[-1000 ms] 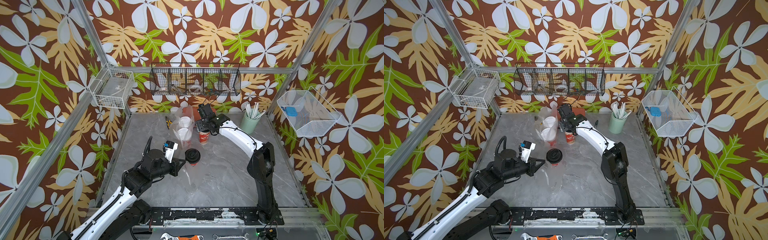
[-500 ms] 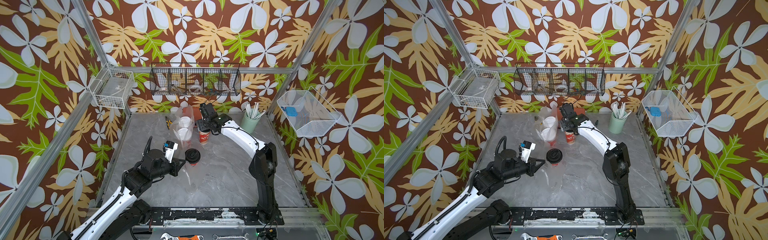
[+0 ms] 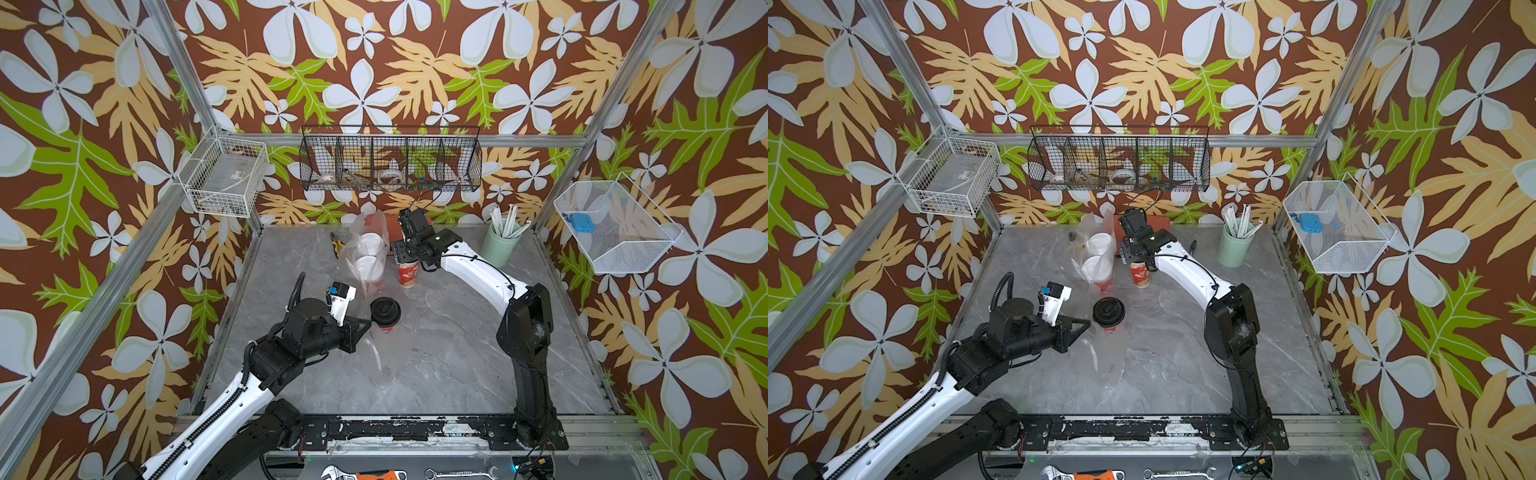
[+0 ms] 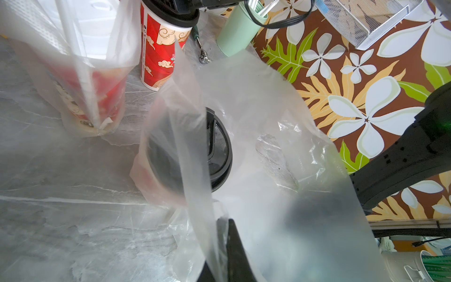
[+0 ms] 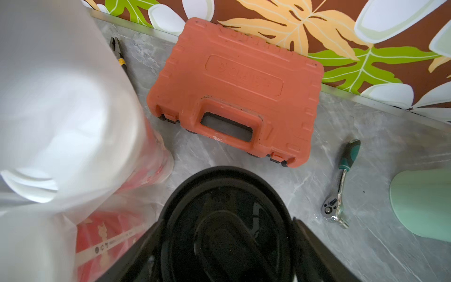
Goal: Pack milk tea into plastic carrier bags
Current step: Pick up the milk tea cup at the center of the board.
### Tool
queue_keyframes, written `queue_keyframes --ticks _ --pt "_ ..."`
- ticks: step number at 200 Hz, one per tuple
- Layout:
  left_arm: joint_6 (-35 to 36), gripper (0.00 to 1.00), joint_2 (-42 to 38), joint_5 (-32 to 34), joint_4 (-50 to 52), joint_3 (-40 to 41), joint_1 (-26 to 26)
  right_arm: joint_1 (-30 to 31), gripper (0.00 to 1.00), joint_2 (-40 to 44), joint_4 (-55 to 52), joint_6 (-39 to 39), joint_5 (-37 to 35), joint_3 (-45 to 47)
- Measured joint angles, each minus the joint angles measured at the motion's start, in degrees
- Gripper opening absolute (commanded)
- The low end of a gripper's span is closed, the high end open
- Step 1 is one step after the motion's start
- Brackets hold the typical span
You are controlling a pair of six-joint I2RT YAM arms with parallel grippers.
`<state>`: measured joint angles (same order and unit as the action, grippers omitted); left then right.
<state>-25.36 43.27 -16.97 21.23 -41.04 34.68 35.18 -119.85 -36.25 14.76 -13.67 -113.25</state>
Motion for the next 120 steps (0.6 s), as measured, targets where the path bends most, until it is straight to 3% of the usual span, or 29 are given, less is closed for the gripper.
queue_keyframes --ticks 74,120 --pt "-0.02 0.0 -0.11 0.02 0.04 0.0 0.0 0.0 0.65 0.57 0.37 0.46 0.2 0.87" --pt "-0.22 0.0 -0.48 0.11 0.02 -0.24 0.0 -0.02 0.62 3.32 -0.72 0.44 -0.24 1.33"
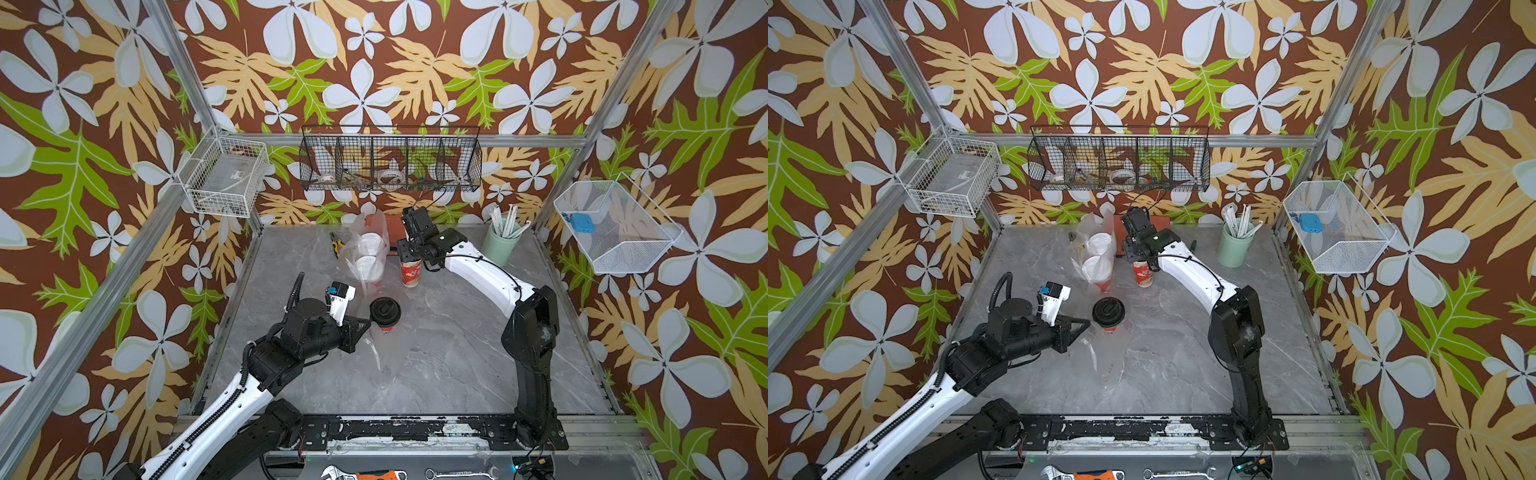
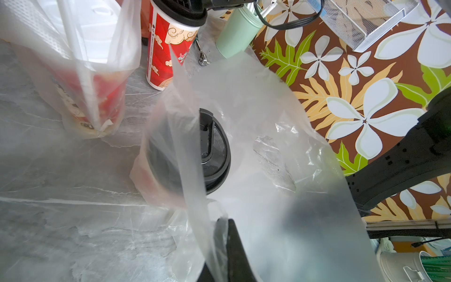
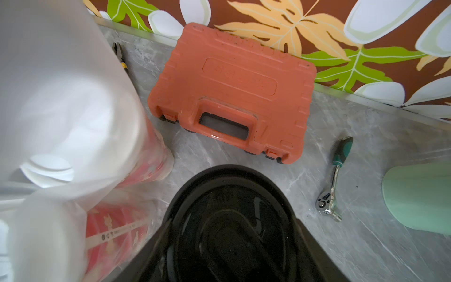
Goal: Pack milk tea into plastic carrier bags
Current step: Pick up the milk tea cup at the center of the board.
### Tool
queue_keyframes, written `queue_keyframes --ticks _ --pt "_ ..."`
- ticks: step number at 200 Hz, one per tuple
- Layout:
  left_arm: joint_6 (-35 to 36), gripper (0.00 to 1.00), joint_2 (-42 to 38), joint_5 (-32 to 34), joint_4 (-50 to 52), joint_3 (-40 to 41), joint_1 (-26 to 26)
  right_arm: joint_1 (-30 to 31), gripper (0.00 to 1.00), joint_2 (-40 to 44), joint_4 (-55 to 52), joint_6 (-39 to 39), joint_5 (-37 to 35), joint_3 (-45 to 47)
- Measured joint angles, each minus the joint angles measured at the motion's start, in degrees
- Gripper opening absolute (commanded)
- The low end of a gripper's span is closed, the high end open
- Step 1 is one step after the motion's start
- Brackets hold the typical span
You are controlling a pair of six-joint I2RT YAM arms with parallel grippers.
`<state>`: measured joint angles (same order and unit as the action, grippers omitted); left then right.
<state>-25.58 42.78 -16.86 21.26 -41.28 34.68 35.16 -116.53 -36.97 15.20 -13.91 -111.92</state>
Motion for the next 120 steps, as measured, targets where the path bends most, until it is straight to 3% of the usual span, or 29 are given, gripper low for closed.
queue_keyframes --ticks 62,120 --pt "-1.11 0.0 -0.72 0.11 -0.31 -0.74 0.0 0.0 0.58 8.41 -0.98 0.48 0.37 2.67" --pt "-2.8 0.0 -1.88 -2.34 -2.16 1.18 0.0 0.52 0.56 22.43 -1.38 3.54 3.85 9.53"
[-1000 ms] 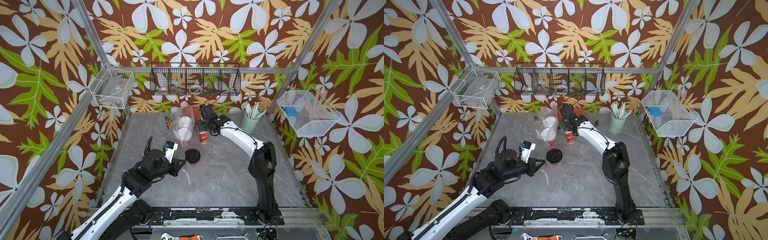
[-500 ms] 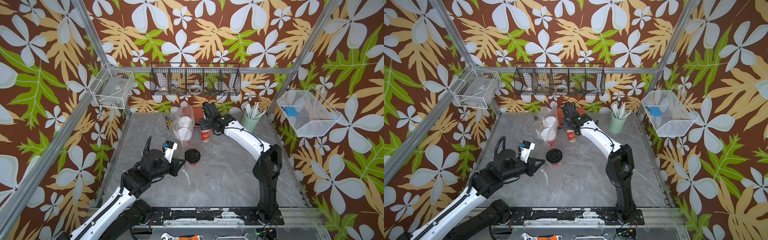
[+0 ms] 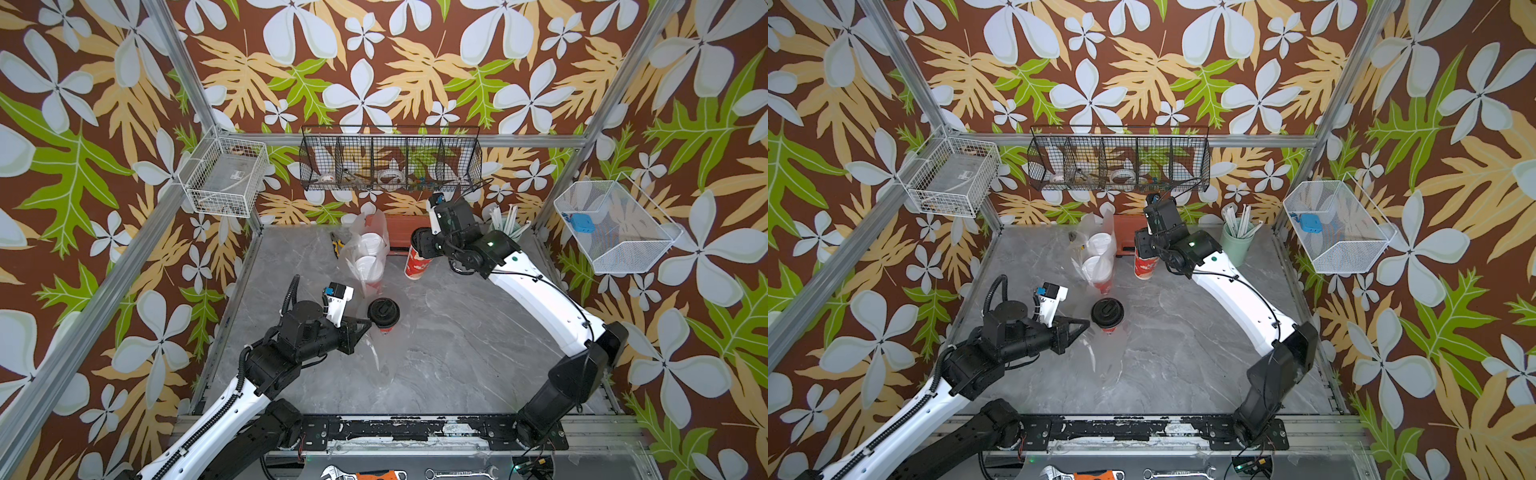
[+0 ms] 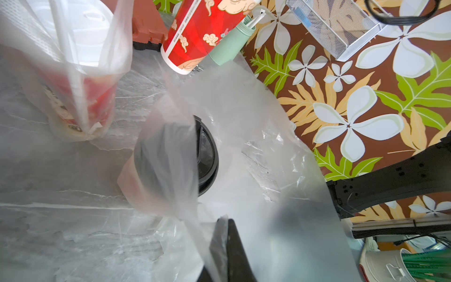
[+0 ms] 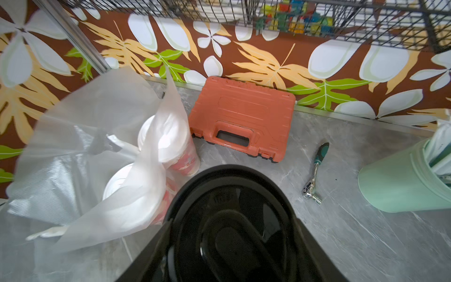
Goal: Pack milk tea into plastic carrier bags
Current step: Pick up the milk tea cup at the center of the board.
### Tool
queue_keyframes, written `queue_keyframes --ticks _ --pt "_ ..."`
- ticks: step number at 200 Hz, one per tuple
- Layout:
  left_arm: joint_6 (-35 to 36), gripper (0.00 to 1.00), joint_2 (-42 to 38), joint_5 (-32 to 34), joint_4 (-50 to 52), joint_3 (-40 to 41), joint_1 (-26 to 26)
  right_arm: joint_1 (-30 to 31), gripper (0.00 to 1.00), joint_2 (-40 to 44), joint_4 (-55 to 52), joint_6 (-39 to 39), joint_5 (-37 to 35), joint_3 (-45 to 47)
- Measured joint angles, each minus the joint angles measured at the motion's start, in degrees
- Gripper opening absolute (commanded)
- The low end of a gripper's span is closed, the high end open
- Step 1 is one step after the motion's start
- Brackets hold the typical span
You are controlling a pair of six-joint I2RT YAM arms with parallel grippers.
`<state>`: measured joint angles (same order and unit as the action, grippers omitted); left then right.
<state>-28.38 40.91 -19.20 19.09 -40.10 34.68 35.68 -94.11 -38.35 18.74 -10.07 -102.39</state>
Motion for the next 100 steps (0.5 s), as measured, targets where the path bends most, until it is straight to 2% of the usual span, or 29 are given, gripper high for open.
queue_keyframes --ticks 40,100 --pt "-1.16 0.0 0.42 -2.45 -1.84 0.83 0.0 2.69 0.55 8.68 -0.44 2.43 1.7 1.95" --pt "-1.53 0.0 -0.37 -2.91 -2.19 1.79 0.0 10.45 0.55 16.15 -2.86 6.8 2.93 1.01"
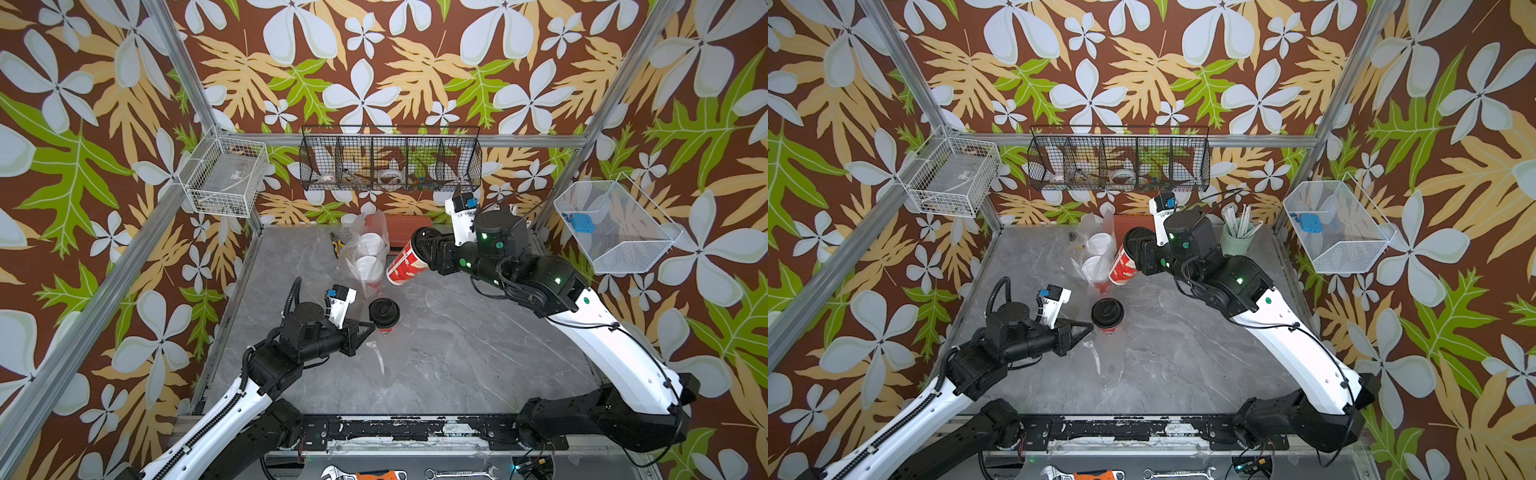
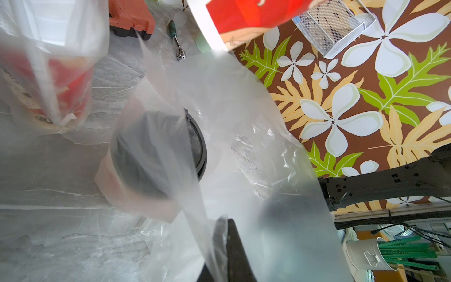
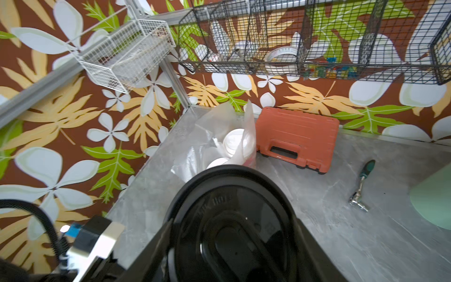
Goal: Pack milk tea into plastic carrier bags
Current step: Pick up the milk tea cup at the center of the board, then place the milk tea cup in the plastic carrier bag.
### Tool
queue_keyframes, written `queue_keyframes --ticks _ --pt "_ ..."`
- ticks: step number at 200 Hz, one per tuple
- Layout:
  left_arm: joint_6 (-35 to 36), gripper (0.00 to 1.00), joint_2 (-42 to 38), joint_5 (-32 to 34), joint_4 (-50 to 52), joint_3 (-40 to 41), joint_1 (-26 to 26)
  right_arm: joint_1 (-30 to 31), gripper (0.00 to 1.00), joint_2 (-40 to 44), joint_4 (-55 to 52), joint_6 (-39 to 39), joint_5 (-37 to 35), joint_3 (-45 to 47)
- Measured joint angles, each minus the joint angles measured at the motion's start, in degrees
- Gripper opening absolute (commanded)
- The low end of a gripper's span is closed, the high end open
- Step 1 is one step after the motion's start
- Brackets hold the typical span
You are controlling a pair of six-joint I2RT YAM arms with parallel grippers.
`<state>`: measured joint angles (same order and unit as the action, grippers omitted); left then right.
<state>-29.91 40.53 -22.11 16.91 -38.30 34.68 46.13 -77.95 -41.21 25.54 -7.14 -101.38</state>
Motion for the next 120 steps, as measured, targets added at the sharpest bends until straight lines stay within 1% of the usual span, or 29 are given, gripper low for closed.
queue_keyframes --ticks 49,105,120 --pt "0.02 0.0 -0.11 0.04 -0.42 0.31 0.0 5.22 0.55 3.69 -2.47 4.42 3.21 0.61" --pt "-0.17 0.0 -0.7 0.24 -0.44 0.72 0.0 7.74 0.54 7.04 -2.21 9.53 9.64 8.13" --pt "-0.42 0.0 -0.76 0.68 0.31 0.85 -0.02 8.39 0.54 7.23 -2.19 10.32 9.68 9.16"
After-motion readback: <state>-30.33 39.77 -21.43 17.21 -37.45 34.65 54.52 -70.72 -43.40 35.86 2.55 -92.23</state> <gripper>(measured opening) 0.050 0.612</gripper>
